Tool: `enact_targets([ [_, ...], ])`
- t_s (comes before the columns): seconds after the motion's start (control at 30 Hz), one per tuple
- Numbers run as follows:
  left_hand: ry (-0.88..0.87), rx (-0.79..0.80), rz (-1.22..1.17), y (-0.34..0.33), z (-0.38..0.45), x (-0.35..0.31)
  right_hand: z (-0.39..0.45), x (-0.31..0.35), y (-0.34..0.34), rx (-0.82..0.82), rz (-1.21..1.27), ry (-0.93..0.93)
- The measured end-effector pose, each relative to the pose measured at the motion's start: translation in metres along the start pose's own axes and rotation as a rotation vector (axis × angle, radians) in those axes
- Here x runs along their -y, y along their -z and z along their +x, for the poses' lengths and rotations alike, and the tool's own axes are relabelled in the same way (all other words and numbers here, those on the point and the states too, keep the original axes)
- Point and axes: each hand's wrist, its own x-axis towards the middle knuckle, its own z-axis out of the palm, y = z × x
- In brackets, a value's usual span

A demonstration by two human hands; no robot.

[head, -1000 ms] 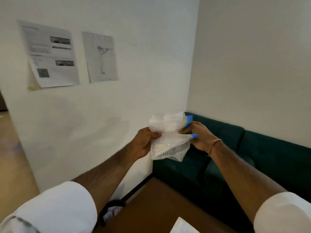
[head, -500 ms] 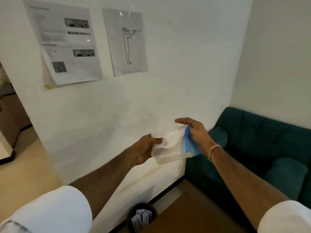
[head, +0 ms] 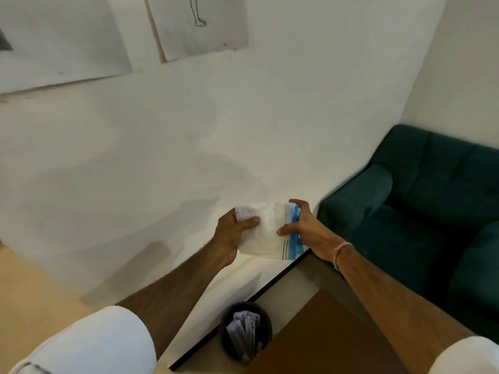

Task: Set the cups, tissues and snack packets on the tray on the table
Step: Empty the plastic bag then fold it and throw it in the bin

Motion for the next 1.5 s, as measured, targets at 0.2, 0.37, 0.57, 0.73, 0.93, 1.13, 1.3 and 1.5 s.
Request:
enact_targets([
  [0.2,0.215,0.066,-0.058,0.046,0.072,0.065,0.084,-0.075,-0.026,-0.142,0.030,-0.136],
  [0.37,0.455,0.052,-0.094,0.090,0.120,0.159,0.150,-0.154,-0.056,-0.187,-0.013,-0.252],
  [0.57,0.573,-0.105,-0.068,0.140,0.159,0.292,0.206,-0.273,-0.089,-0.207,-0.146,-0.339],
  [0.73,0.655,-0.187,0.108,0.170,0.185,0.403,0.238,-0.379,-0.119,-0.211,-0.352,-0.460],
  [0.93,0.932,-0.225,0.168,0.204,0.192,0.513,0.268,-0.500,-0.165,-0.209,-0.395,-0.715],
  [1.13,0.974,-0.247,0.144,0.246,0.193,0.601,0.289,-0.598,-0.207,-0.215,-0.131,-0.982],
  [1.3,1.049,-0.233,0.134,0.258,0.210,0.654,0.300,-0.660,-0.227,-0.269,0.023,-1.060],
  [1.5,1.060,-0.147,0.210,0.260,0.231,0.698,0.314,-0.694,-0.241,-0.154,0.033,-1.095],
])
